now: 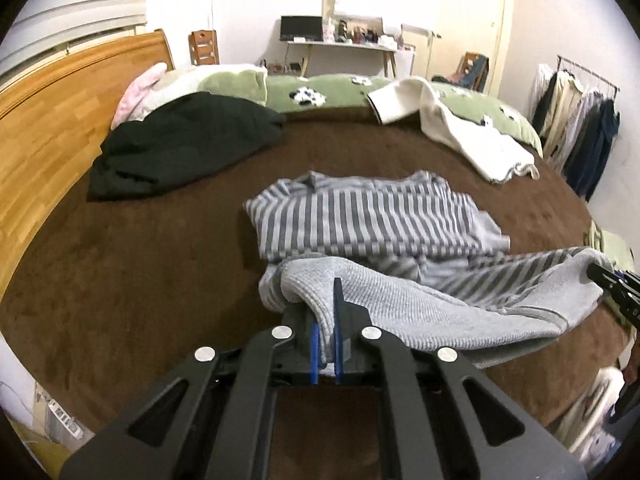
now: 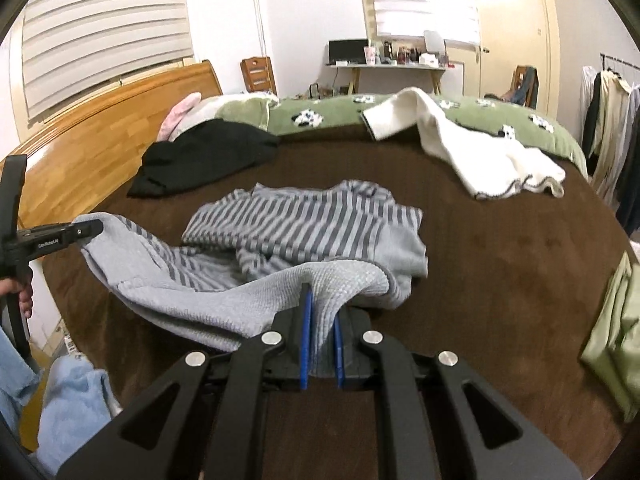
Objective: Fold large clothes
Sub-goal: 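Lift the hem with both grippers and fold it toward the hood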
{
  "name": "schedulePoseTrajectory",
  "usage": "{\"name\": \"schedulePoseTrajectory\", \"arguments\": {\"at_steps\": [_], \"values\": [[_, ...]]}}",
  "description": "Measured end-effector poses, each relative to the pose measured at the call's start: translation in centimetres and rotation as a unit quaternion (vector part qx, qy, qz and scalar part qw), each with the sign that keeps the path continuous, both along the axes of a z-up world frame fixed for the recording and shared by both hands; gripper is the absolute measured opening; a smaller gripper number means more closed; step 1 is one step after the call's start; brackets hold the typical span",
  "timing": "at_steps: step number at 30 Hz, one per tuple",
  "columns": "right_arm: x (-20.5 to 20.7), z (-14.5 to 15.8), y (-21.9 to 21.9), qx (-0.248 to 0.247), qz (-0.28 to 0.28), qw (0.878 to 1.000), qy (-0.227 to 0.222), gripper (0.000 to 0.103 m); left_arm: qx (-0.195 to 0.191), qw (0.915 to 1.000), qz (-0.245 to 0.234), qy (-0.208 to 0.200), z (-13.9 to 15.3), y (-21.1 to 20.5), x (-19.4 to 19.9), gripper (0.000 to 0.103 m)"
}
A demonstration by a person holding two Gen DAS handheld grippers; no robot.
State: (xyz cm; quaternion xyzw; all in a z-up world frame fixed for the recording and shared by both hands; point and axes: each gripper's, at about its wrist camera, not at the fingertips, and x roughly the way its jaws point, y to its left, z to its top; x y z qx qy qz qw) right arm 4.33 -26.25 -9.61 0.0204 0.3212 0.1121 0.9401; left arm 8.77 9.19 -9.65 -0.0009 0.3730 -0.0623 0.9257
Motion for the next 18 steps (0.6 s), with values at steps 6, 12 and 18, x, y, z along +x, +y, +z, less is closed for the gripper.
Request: {"name": "schedulePoseTrajectory", "arguments": {"at_steps": [6,12,18], "values": [[3.0,1.8,0.1,-0.017,0.000,0.999,-0.030,0.009,0.005,0.9993,0.018,-0.033,1.4,-0.5,2.4,0.008],[7.2,2.5,-0.3,-0.032,-0.006,0.998,-0.045,0.009,0.020,0.9978,0.021,-0.059,2.6,-1.1,5.9,0.008],[12.7,2.4,-0.3,-0.047,-0.015,0.998,-0.043,0.009,0.032,0.9966,0.023,-0.073,2.6,-2.2,11.3,0.008]]}}
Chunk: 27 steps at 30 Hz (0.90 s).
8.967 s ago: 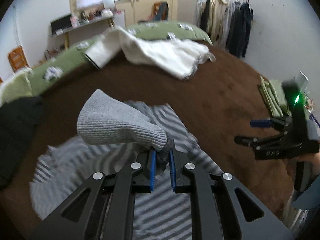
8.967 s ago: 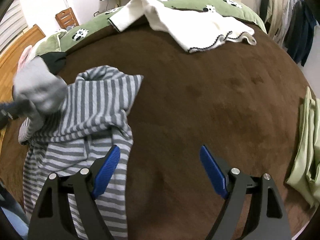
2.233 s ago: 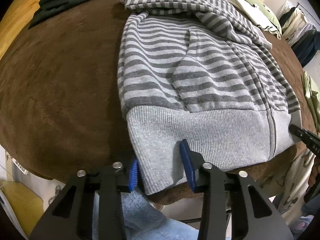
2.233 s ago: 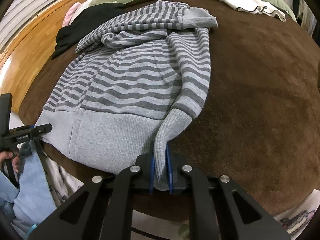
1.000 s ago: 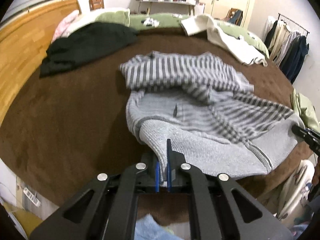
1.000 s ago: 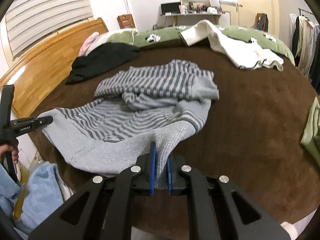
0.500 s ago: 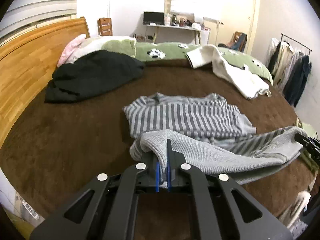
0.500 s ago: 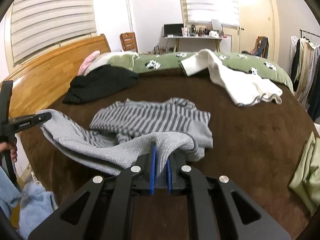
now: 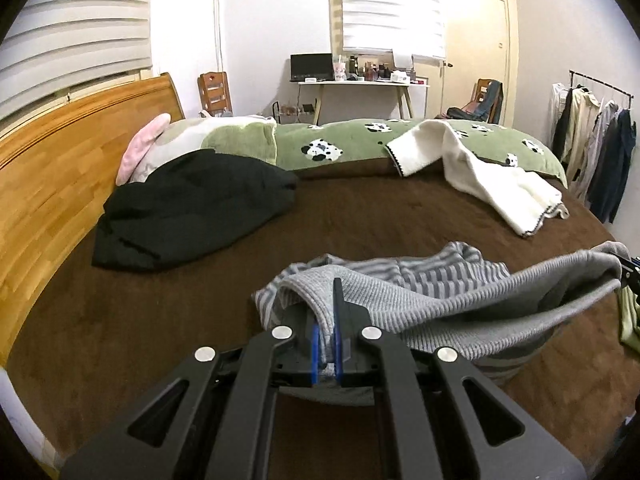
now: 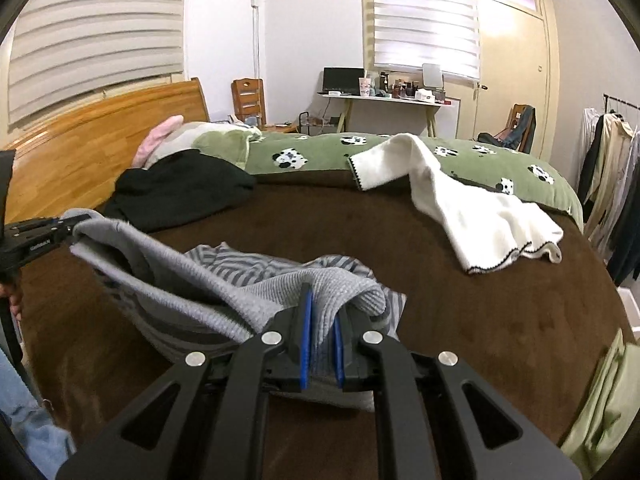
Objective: Fold large clothes
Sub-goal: 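Lift the hem with both grippers and fold it toward the hood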
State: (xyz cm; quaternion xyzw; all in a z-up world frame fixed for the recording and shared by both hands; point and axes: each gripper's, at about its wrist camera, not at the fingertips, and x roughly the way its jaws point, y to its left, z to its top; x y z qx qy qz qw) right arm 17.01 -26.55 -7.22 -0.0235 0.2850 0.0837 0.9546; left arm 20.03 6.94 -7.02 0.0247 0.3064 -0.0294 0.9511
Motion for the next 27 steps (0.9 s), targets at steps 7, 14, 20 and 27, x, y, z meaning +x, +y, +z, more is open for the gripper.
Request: {"name": "schedulePoseTrajectory", "arguments": {"at_steps": [7,14,20,27], "values": [[7.9,-1.8,-0.2,-0.009,-0.015,1.000,0.023,0.009,-0.008,0.9997,0.017,0.013,-1.6,-0.3,7.2,0.008],[15.7,-6.3,-0.2,-0.025,-0.017,0.997,0.070,0.009,0.005,0.9986,0.027,0.046,-6.0,-1.4,15.0,0.008],[19.5,-10.9,-0.5,-0.025,-0.019,0.994,0.106,0.009,0.012,0.9959,0.031,0.084,-11.2,-1.8,19.3,0.008],[21.9,-14.3,-1.1,-0.015,-0.026,0.990,0.135,0.010,0.010,0.9938,0.035,0.105,-15.4,-2.1,21.6,0.009]]}}
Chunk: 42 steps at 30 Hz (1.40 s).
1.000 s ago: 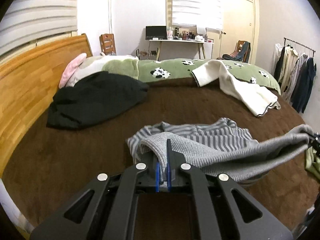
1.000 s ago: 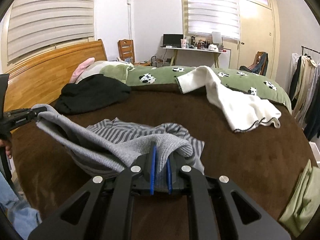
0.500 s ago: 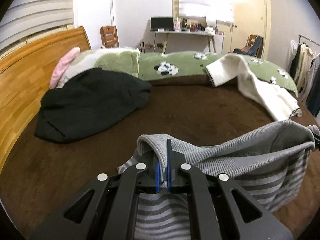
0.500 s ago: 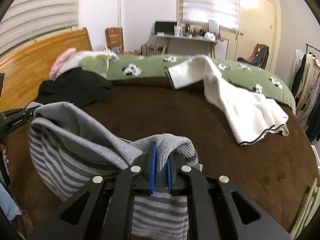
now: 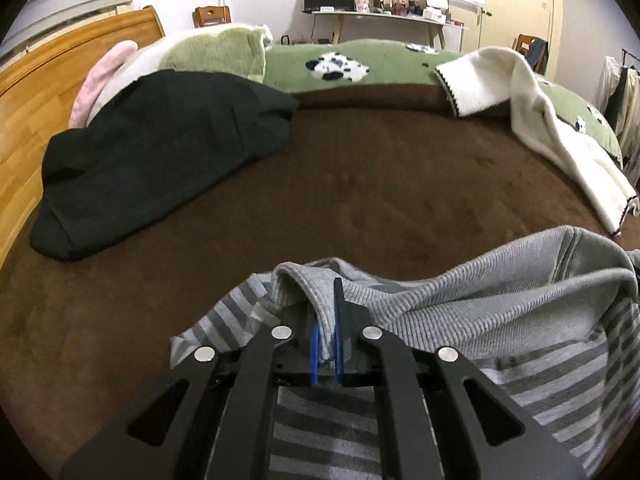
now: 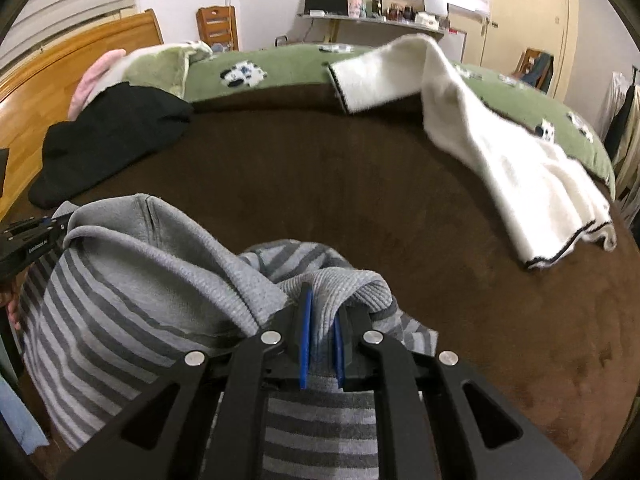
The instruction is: Fold large clothes
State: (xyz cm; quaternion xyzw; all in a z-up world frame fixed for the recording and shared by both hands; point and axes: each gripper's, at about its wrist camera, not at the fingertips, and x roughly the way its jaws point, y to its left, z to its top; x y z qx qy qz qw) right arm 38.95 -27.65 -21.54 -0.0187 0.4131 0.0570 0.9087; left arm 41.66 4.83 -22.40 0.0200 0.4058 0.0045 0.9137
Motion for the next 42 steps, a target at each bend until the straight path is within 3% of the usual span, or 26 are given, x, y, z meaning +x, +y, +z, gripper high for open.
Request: {"name": "schedulePoseTrajectory", "arguments": {"at_steps": [8,14,16,18,19,21,22,23,24,29,33,42], "values": [[0.6,-2.1,-0.2,0.012,-0.008,1.000,0.018,0.010,0.014,0.9998,-0.009,0.011,-1.7,0.0,0.3,0.009],[0.2,-0.8,-0.8,0.037,-0.009,0.999,0.013,0.014,0.008,0.9999,-0.012,-0.001,-1.1,0.1,-0.1,0.014],[0.0,-0.2,-0.9,0.044,-0.013,0.999,0.017,0.016,0.004,0.9998,-0.017,-0.002,-0.4,0.2,-0.3,0.027],[-0.2,0.6,-1.2,0.053,-0.018,0.998,0.020,0.018,0.011,0.9998,-0.012,-0.008,0.7,0.4,-0.7,0.062],[-0.3,0.8,-1.2,0.057,-0.020,0.998,0.021,0.020,0.014,0.9998,-0.008,-0.013,1.2,0.5,-0.8,0.071],[-0.5,1.5,-1.3,0.065,-0.024,0.997,0.020,0.029,0.011,0.9997,-0.007,-0.021,2.8,0.9,-1.1,0.076],[-0.8,2.2,-1.3,0.062,-0.031,0.998,0.010,0.050,0.008,0.9997,-0.007,-0.023,3.5,1.0,-1.1,0.078],[-1.2,2.9,-1.3,0.051,-0.042,0.998,-0.005,0.077,0.006,0.9997,-0.005,-0.023,4.1,1.2,-1.1,0.085],[-1.7,3.9,-1.4,0.044,-0.045,0.998,-0.025,0.081,0.004,0.9998,-0.005,-0.021,5.0,1.4,-1.2,0.090],[-2.6,6.7,-1.5,0.046,-0.032,0.998,-0.038,0.081,0.020,0.9994,-0.017,-0.023,7.8,1.0,-2.0,0.096],[-3.3,7.2,-0.9,0.038,-0.015,0.999,-0.033,0.081,0.010,0.9994,-0.034,-0.002,8.1,0.4,-2.6,0.096],[-3.4,3.9,1.7,0.034,0.000,0.999,-0.002,0.081,-0.027,0.9971,-0.052,0.050,3.1,-0.9,-3.7,0.096]]}}
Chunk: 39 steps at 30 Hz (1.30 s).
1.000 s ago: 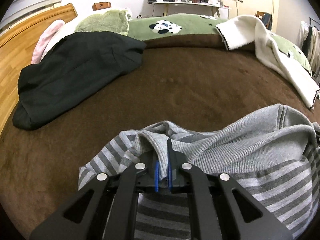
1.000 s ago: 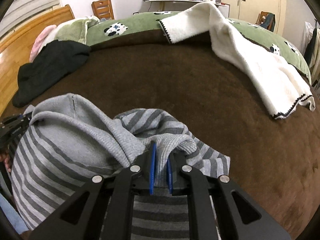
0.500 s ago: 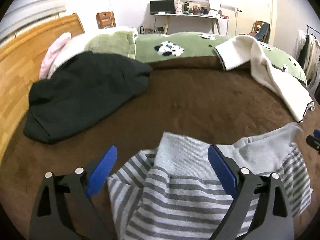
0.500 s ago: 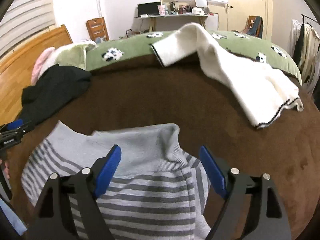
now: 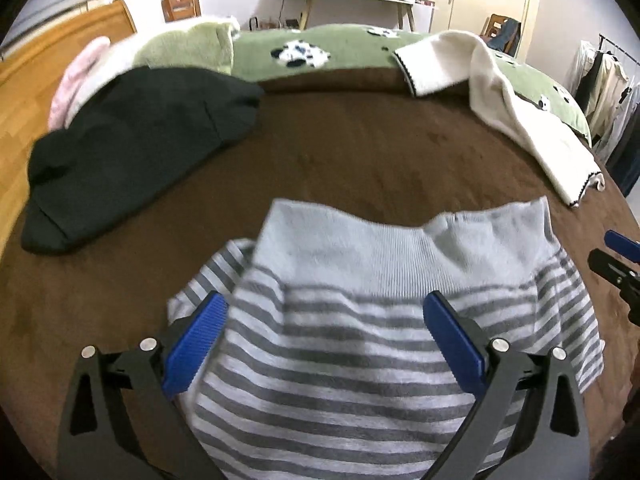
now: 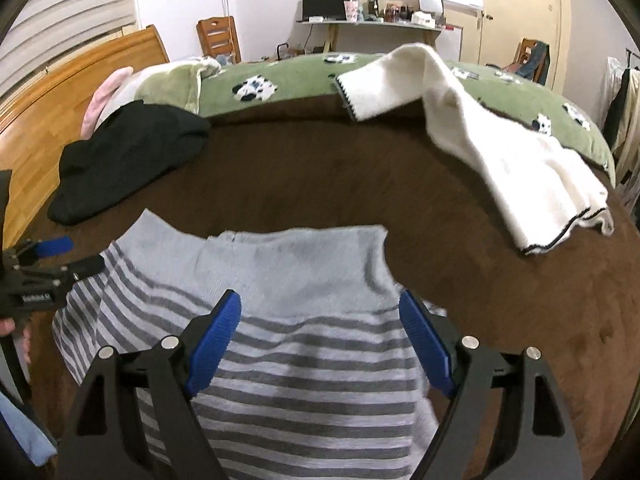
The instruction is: Fold large clothes
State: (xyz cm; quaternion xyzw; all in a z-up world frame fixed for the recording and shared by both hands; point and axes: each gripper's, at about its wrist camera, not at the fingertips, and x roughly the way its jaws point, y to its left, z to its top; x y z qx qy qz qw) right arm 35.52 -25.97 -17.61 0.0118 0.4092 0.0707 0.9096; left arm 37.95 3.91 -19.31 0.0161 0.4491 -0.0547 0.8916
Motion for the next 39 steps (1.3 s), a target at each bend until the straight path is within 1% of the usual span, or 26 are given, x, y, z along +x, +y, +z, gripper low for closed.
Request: {"name": "schedulePoseTrajectory", "arguments": {"at_steps": [3,6,9,14,18,22,25,30,32,34,35,37,39], "values": [[0.4,-1.8,0.7,0.005,-0.002,1.000,0.014,0.081,-0.005,0.9997,0.005,0.022,-2.4,0.1,0.2,0.096],[1.0,-3.8,1.5,-0.003,0.001,0.999,0.033,0.081,0.002,0.9993,0.004,0.036,-4.3,0.2,0.4,0.096],[2.0,-6.1,1.9,-0.016,-0.010,0.998,0.055,0.081,-0.003,0.9992,0.002,0.039,-5.7,0.4,0.9,0.097],[3.2,-7.9,1.1,0.000,-0.034,0.998,0.059,0.081,-0.011,0.9991,0.003,0.040,-6.9,0.5,2.3,0.098],[3.9,-8.5,1.1,-0.007,-0.039,0.998,0.058,0.084,-0.022,0.9988,0.003,0.044,-7.9,0.6,3.6,0.098],[4.4,-8.9,0.9,-0.004,-0.045,0.997,0.056,0.087,-0.031,0.9985,0.002,0.046,-8.6,0.6,4.4,0.098],[4.3,-9.0,0.9,-0.005,-0.046,0.998,0.053,0.088,-0.037,0.9984,0.003,0.043,-8.8,0.7,4.4,0.098],[4.0,-8.9,0.9,-0.004,-0.047,0.998,0.052,0.088,-0.032,0.9986,0.005,0.041,-8.8,0.4,4.2,0.098],[3.8,-8.6,1.2,-0.012,-0.047,0.997,0.052,0.088,-0.028,0.9987,0.003,0.041,-8.7,0.3,4.0,0.098],[3.8,-8.1,1.1,-0.008,-0.049,0.997,0.053,0.088,-0.030,0.9984,0.007,0.047,-8.5,0.4,4.0,0.097],[3.6,-7.6,0.9,-0.002,-0.053,0.997,0.051,0.088,-0.029,0.9982,0.010,0.051,-8.4,0.3,4.0,0.097],[3.1,-6.6,0.7,-0.006,-0.066,0.997,0.041,0.088,-0.026,0.9978,0.016,0.059,-7.9,0.2,4.0,0.097],[2.4,-5.3,0.4,-0.004,-0.073,0.997,0.028,0.088,-0.023,0.9978,0.012,0.061,-7.1,0.0,3.7,0.096]]}}
